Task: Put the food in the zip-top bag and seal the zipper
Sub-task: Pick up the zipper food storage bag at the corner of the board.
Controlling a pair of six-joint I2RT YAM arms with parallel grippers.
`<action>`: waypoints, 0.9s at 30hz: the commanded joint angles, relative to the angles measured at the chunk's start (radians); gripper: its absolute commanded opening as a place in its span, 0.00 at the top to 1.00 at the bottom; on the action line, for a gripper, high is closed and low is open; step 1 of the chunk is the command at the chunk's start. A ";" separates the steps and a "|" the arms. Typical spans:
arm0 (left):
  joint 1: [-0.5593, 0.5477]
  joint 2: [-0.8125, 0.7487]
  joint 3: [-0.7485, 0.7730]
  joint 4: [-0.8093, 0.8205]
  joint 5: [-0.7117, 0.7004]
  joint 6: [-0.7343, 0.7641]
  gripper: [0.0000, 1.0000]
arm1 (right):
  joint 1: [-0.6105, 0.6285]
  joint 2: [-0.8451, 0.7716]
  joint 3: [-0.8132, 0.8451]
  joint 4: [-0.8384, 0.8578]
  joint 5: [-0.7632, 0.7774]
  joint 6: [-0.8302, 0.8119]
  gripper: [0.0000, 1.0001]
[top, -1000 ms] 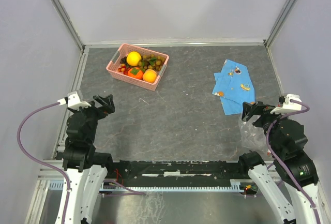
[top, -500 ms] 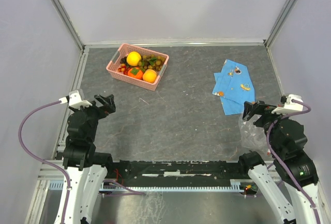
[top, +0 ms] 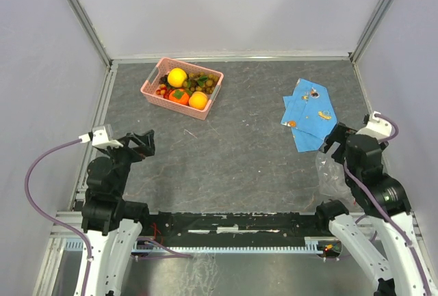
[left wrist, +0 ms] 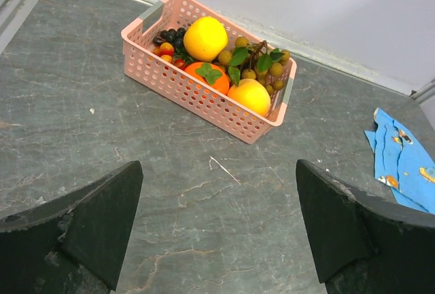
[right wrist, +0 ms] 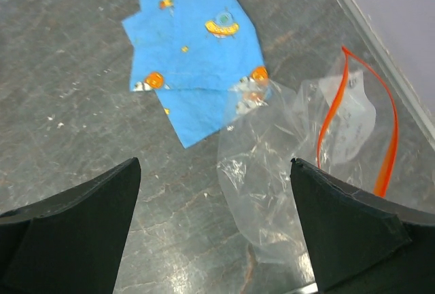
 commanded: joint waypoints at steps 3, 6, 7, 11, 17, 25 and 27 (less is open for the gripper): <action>-0.012 -0.054 -0.014 -0.001 0.022 0.063 0.00 | 0.005 0.106 0.036 -0.133 0.128 0.187 0.00; -0.017 -0.069 -0.030 0.016 0.043 0.058 0.00 | 0.004 0.160 0.012 -0.145 0.143 0.236 0.00; -0.019 -0.072 -0.033 0.021 0.047 0.059 0.00 | 0.002 0.179 0.005 -0.146 0.141 0.252 0.01; -0.021 -0.092 -0.040 0.029 0.048 0.060 0.00 | -0.033 0.240 -0.023 -0.139 0.157 0.284 0.02; -0.034 -0.117 -0.049 0.038 0.040 0.056 0.00 | -0.204 0.321 -0.064 -0.061 0.078 0.225 0.12; -0.066 -0.128 -0.054 0.034 0.017 0.053 0.01 | -0.431 0.402 -0.091 0.104 -0.076 0.119 0.21; -0.066 -0.130 -0.053 0.031 0.015 0.053 0.01 | -0.510 0.423 -0.105 0.161 -0.154 0.091 0.23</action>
